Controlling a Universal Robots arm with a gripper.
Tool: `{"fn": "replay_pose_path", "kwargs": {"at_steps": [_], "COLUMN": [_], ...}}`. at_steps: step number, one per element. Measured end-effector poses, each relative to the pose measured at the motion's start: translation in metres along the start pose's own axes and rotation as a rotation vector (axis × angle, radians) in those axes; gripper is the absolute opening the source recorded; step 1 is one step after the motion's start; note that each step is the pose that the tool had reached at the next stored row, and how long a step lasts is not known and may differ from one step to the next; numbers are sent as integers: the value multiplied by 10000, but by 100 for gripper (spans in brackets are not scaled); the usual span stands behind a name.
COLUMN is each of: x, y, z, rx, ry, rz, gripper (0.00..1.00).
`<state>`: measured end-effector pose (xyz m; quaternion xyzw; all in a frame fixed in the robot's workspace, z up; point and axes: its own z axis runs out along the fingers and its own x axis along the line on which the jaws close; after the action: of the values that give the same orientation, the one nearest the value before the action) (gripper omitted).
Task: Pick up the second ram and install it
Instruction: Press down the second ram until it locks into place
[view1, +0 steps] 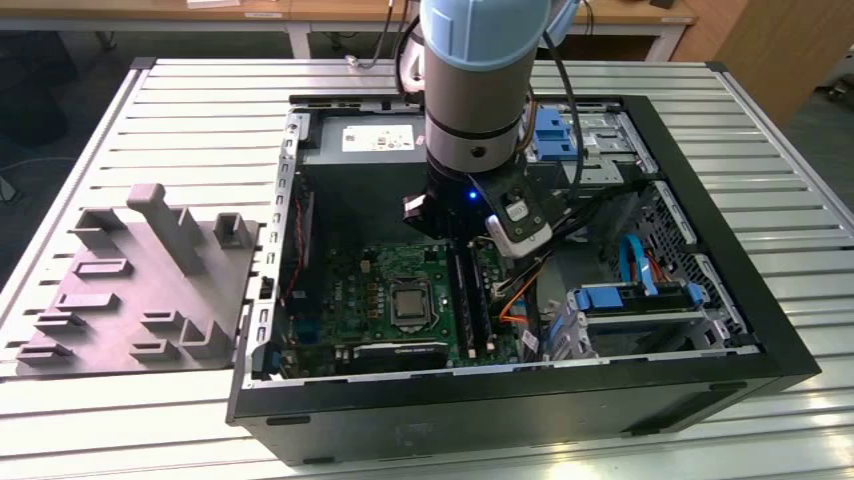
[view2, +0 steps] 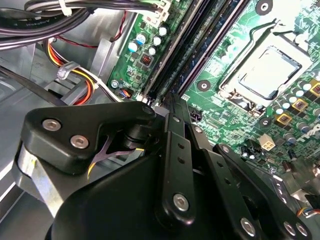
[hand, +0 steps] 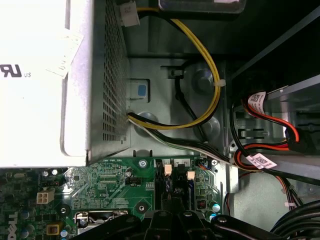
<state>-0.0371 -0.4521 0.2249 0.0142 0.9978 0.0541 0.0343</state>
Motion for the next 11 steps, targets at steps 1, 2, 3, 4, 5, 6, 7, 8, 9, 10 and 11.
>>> {"fn": "replay_pose_path", "kwargs": {"at_steps": [1, 2, 3, 4, 5, 6, 7, 8, 9, 10, 11], "x": [0, 0, 1, 2, 3, 3, 3, 3, 3, 3, 3], "y": [0, 0, 0, -1, -2, -2, -2, -2, -2, -2, -2], "z": [1, 2, 11, 19, 22, 22, 22, 22, 22, 23, 25], "rx": [0, -2, -7, -6, -3, -2, -1, -2, -2, -2, -4], "ry": [0, -1, -3, -3, -2, -1, -1, -1, -1, -1, -1], "rz": [1, 1, 1, 1, 1, 1, 1, 1, 1, 1, 1], "gripper": [10, 10, 10, 10, 10, 10, 10, 10, 10, 10, 10]}}
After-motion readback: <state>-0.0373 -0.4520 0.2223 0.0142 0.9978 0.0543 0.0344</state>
